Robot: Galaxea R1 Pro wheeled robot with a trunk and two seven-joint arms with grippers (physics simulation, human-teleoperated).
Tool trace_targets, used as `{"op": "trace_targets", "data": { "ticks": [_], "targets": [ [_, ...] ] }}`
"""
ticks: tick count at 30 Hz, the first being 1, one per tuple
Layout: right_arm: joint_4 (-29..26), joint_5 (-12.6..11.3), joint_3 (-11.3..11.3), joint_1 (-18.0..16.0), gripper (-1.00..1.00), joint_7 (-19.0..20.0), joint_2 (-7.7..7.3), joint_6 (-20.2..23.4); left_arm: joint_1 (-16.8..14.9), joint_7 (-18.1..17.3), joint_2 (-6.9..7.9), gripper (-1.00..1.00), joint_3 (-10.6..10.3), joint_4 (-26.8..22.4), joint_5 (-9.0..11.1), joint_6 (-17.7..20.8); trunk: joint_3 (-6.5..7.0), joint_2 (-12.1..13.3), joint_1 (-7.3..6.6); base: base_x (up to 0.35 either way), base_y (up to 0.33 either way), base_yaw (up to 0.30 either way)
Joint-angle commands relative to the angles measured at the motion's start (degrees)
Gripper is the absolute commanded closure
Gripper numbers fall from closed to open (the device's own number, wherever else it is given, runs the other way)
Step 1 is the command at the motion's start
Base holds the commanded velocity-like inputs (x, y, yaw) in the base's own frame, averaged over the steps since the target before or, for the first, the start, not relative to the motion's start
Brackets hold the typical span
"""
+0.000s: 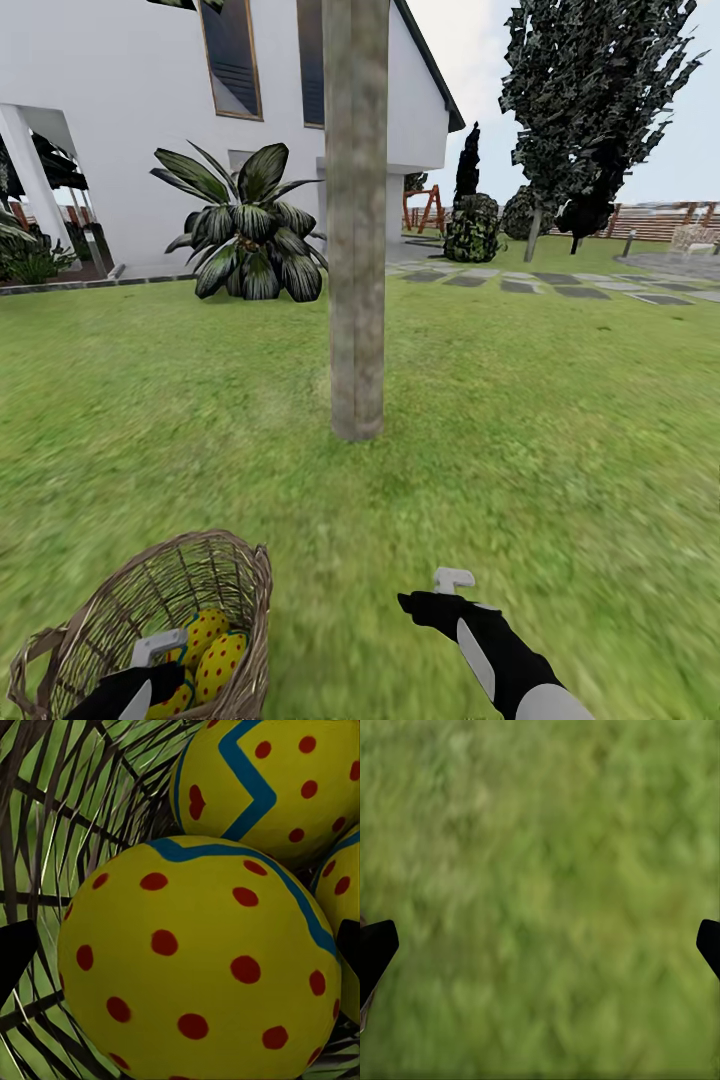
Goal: Take the three Easter eggs out of the wicker basket on the lawn in the garden, then place them on the lawn next to a single tree (choose any tree) so that all three eggs are next to the same tree and none are left in the basket.
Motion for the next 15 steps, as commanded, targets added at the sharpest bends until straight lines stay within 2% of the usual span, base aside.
{"op": "trace_targets", "data": {
  "ticks": [1, 15],
  "targets": [
    [-0.1, -0.5, -0.2, 0.0, -1.0, 0.1, 0.03, 0.4, 0.0, 0.1, -0.02, -1.0, 0.2, -0.1, -0.1, 0.3, -0.05, 0.0, -0.01, 0.0, 0.0, 0.0],
    [-0.1, -0.5, -0.2, 0.0, -1.0, 0.1, 0.02, 0.4, 0.0, 0.1, -0.01, -1.0, 0.2, -0.1, 0.0, 0.3, -0.05, 0.0, -0.01, 0.014, 0.02, 0.0]
  ]
}}
